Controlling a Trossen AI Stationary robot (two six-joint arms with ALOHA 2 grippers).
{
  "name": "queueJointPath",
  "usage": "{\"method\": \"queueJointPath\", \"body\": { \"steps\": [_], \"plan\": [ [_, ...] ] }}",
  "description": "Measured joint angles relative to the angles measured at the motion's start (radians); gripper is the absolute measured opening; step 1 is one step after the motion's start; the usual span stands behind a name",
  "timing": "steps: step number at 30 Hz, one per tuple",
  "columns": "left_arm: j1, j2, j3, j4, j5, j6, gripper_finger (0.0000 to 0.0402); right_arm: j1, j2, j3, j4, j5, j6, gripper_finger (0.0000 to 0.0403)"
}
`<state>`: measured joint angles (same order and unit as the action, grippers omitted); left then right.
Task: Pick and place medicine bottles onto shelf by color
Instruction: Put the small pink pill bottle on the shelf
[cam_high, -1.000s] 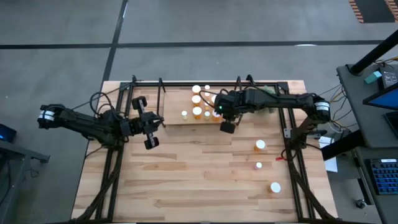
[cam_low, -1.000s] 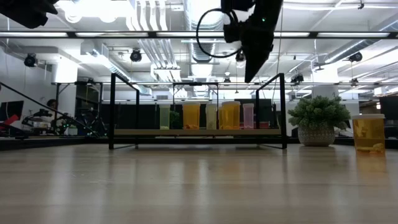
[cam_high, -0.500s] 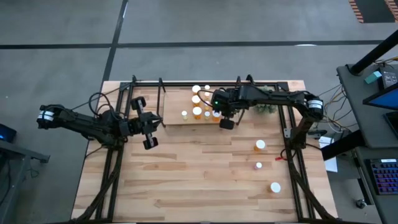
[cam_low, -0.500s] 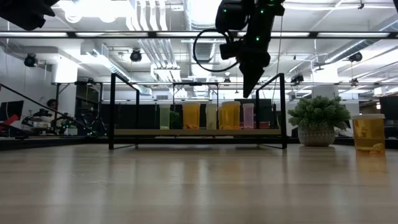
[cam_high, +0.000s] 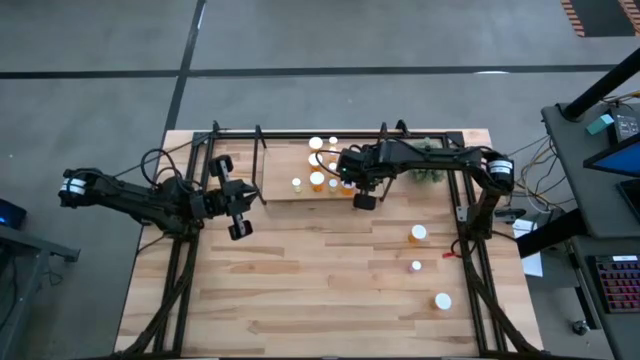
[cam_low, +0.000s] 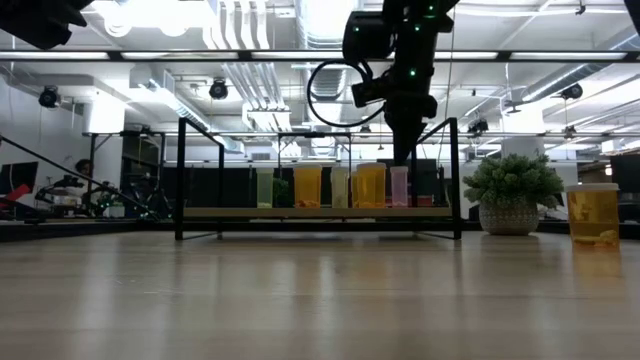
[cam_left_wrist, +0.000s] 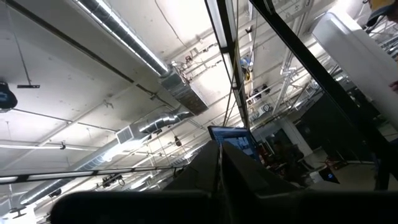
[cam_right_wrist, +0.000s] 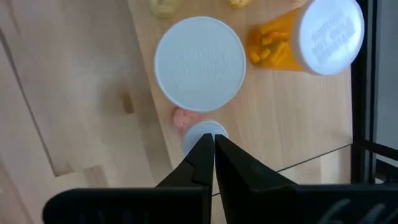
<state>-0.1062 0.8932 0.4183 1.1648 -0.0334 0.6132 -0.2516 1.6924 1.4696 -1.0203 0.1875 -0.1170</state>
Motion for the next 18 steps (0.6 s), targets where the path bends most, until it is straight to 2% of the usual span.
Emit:
{"method": "queueJointPath", "body": {
  "steps": [8, 18],
  "plan": [
    [0.0, -0.001, 0.0, 0.001, 0.0, 0.0, 0.0002, -0.001, -0.019, 0.0, -0.027, 0.044, -0.013, 0.0008],
    [0.0, -0.004, 0.0, 0.004, -0.001, 0.002, 0.0002, 0.0, -0.021, 0.0, -0.014, 0.026, -0.009, 0.0008]
  ]
}}
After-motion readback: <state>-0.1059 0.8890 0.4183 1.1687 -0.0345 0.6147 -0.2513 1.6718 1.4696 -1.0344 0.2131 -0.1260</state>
